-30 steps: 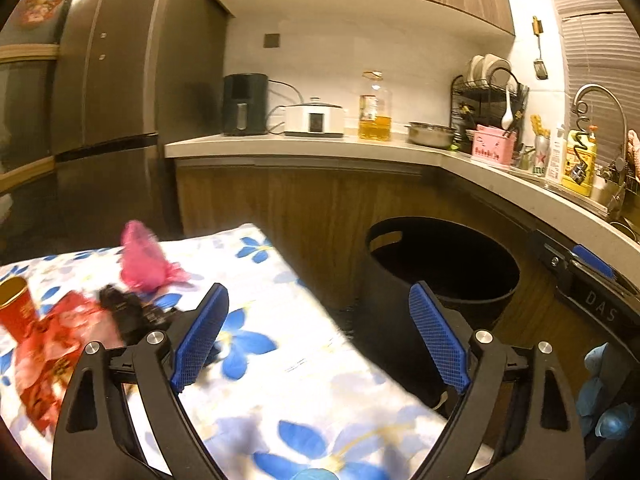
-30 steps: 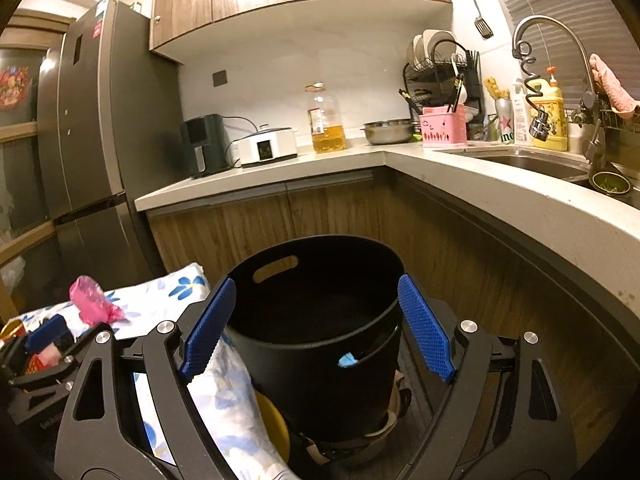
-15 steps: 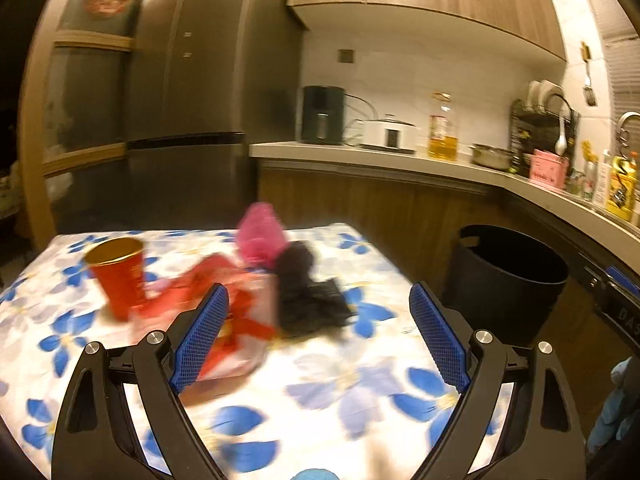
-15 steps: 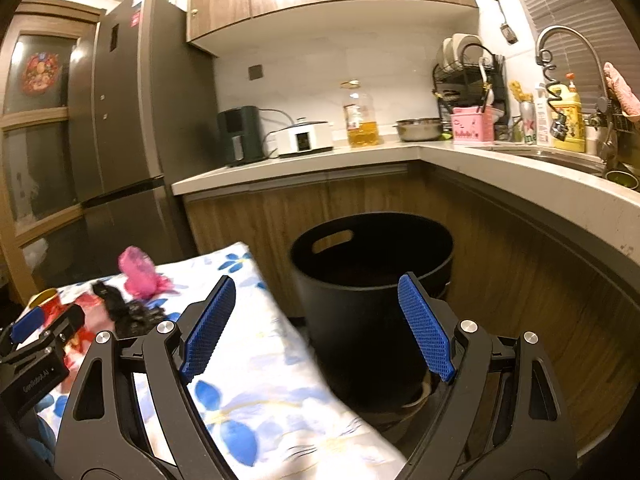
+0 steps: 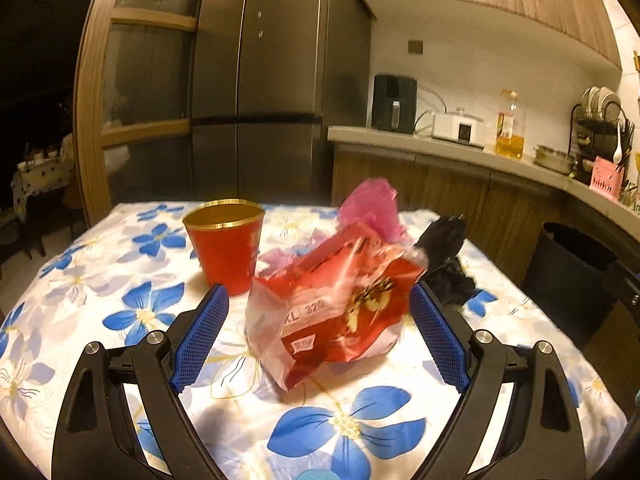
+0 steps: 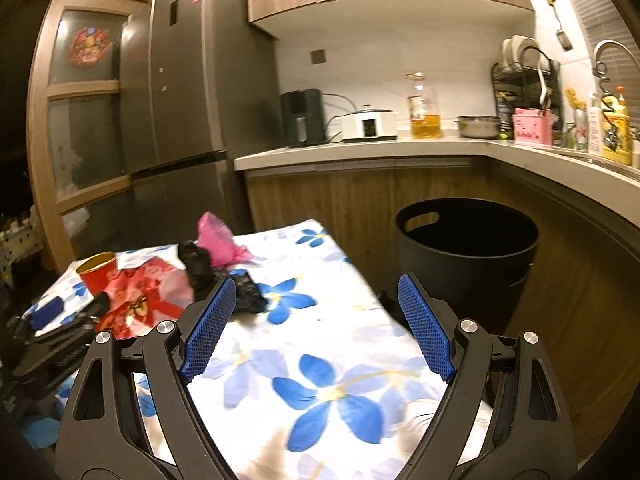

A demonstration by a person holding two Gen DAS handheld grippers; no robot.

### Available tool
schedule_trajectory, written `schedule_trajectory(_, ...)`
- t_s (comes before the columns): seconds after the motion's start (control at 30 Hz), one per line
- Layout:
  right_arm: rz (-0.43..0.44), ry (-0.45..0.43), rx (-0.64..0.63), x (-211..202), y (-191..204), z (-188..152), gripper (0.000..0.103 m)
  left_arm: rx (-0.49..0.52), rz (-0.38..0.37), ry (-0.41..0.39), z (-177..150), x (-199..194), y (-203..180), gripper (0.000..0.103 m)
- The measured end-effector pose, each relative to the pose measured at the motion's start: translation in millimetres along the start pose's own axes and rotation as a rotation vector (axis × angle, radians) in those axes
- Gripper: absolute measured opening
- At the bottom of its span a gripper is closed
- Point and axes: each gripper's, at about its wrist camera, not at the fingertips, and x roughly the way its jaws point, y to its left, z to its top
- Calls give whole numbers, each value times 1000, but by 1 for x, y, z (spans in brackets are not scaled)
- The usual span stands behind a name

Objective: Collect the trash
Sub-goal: 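Grasp the red-and-white snack bag with the left tool, then grasp the black plastic bag with the right tool while the left tool holds the snack bag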

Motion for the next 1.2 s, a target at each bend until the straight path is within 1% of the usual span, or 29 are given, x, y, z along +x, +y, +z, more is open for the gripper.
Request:
schedule_trajectory(0.1, 20, 12, -14, 5, 11, -1, 82, -14, 6, 35, -1, 10, 3, 88)
schedule_trajectory(0.17, 28, 19, -25, 9, 18, -2, 82, -23, 9, 54, -1, 16, 7, 79)
schedule_trajectory(0.2, 35, 24, -29, 12, 21, -2, 82, -23, 12, 69, -2, 20, 8, 78)
schedule_trajectory(0.27, 42, 30, -36, 15, 26, -3, 82, -31, 1, 103, -3, 27, 11, 65)
schedule_trajectory(0.3, 45, 31, -38, 16, 27, -4, 82, -34, -3, 114, -5, 28, 12, 62)
schedule_trajectory(0.33, 48, 35, -43, 19, 30, -4, 82, -38, -9, 129, -6, 30, 14, 54)
schedule_trajectory(0.37, 51, 37, -48, 21, 33, -4, 82, -40, -15, 138, -7, 31, 14, 39)
schedule_trajectory(0.4, 55, 39, -51, 24, 34, -5, 82, -43, -27, 155, -8, 33, 16, 30)
schedule_trajectory(0.47, 62, 46, -61, 29, 39, -5, 82, -51, -47, 174, -9, 35, 19, 15)
schedule_trajectory(0.5, 65, 49, -63, 32, 41, -5, 82, -59, -65, 184, -10, 35, 22, 11)
schedule_trajectory(0.6, 81, 57, -70, 40, 47, -5, 82, -70, -83, 183, -12, 31, 27, 7)
schedule_trajectory(0.67, 95, 67, -82, 48, 56, -6, 82, -74, -101, 167, -12, 23, 31, 4)
schedule_trajectory(0.73, 105, 72, -94, 54, 63, -6, 82, -76, -106, 143, -11, 12, 35, 4)
schedule_trajectory(0.93, 129, 89, -96, 73, 79, -6, 82, -103, -97, 85, -3, -17, 58, 4)
schedule_trajectory(1.03, 137, 97, -101, 85, 90, -6, 82, -106, -80, 64, 1, -24, 68, 4)
schedule_trajectory(1.17, 148, 105, -97, 101, 102, -2, 77, -123, -62, 71, 1, -23, 79, 4)
schedule_trajectory(1.2, 149, 109, -99, 106, 105, -2, 72, -126, -58, 76, 1, -21, 81, 4)
